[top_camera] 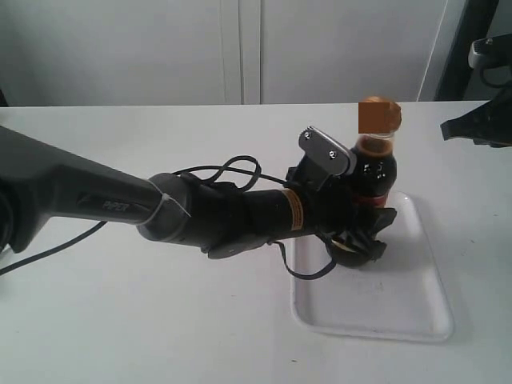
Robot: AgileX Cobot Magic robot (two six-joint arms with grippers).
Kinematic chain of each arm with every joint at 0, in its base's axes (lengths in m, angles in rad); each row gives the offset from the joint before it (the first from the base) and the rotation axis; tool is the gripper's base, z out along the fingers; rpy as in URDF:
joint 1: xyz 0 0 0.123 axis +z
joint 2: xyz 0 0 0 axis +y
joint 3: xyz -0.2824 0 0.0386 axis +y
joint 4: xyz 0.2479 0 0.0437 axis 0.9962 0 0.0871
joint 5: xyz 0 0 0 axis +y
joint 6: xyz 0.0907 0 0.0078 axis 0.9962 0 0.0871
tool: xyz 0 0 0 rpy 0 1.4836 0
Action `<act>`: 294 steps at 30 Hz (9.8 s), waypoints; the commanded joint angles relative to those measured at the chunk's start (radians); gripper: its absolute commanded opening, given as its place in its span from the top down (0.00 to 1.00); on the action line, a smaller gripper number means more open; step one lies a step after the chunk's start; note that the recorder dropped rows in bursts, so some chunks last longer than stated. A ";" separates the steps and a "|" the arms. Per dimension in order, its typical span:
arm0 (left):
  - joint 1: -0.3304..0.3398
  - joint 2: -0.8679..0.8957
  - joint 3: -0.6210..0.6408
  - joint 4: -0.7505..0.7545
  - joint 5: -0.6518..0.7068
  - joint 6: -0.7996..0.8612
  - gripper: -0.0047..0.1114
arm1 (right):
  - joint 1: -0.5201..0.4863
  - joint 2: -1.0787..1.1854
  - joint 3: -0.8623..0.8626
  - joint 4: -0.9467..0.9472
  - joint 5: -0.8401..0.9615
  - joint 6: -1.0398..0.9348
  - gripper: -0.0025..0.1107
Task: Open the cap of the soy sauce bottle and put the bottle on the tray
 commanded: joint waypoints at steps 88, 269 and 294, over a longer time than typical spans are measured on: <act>0.329 -0.722 -0.003 -0.078 1.387 0.256 0.96 | 0.075 -0.314 -0.093 -0.050 0.331 -0.005 0.98; 0.916 -2.177 1.366 -0.691 0.962 0.585 0.96 | 0.083 -1.352 0.661 0.095 -0.116 0.093 0.98; 0.916 -2.177 1.366 -0.691 0.964 0.587 0.96 | 0.083 -1.352 0.661 0.095 -0.116 0.093 0.98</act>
